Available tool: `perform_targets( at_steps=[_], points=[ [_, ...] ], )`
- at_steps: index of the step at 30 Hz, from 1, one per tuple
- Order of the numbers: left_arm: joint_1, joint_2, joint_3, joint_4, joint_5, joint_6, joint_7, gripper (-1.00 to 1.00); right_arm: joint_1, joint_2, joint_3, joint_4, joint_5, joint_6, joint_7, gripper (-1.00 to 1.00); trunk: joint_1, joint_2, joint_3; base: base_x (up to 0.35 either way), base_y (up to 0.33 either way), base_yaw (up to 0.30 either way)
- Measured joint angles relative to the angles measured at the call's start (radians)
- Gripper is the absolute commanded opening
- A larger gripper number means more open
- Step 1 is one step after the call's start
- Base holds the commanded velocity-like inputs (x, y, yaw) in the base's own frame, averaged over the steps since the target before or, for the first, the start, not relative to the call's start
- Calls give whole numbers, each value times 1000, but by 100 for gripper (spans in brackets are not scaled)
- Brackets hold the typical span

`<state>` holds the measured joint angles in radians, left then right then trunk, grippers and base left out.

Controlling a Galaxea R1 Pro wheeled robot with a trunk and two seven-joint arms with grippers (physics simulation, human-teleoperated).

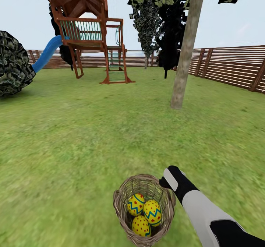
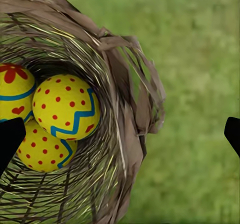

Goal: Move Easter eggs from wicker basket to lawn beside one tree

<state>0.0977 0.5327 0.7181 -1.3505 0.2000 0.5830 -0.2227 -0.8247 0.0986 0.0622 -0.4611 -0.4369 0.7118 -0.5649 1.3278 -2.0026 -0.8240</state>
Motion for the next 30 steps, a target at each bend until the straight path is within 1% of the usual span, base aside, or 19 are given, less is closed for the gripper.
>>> perform_targets(
  at_steps=[8, 17, 24, 30],
  points=[
    [0, -4, 0, -1, -1, -2, 1, 100, 0, 0, 1, 9, 3, 1, 0, 100, 0, 0, 0, 84, 4, 0],
    [0, -5, 0, -3, -1, -2, 1, 100, -1, -8, -1, 16, 4, 1, 0, 100, 0, 0, 0, 15, 0, 0],
    [0, -6, 0, -9, -1, -1, 1, 100, -1, -26, -2, 17, -5, 0, 0, 100, 0, 0, 0, 1, 0, 0],
    [0, -7, 0, -14, -1, 0, 1, 100, -2, -27, -1, 17, -8, 0, 0, 100, 23, -42, -19, 0, 0, 0]
  ],
)
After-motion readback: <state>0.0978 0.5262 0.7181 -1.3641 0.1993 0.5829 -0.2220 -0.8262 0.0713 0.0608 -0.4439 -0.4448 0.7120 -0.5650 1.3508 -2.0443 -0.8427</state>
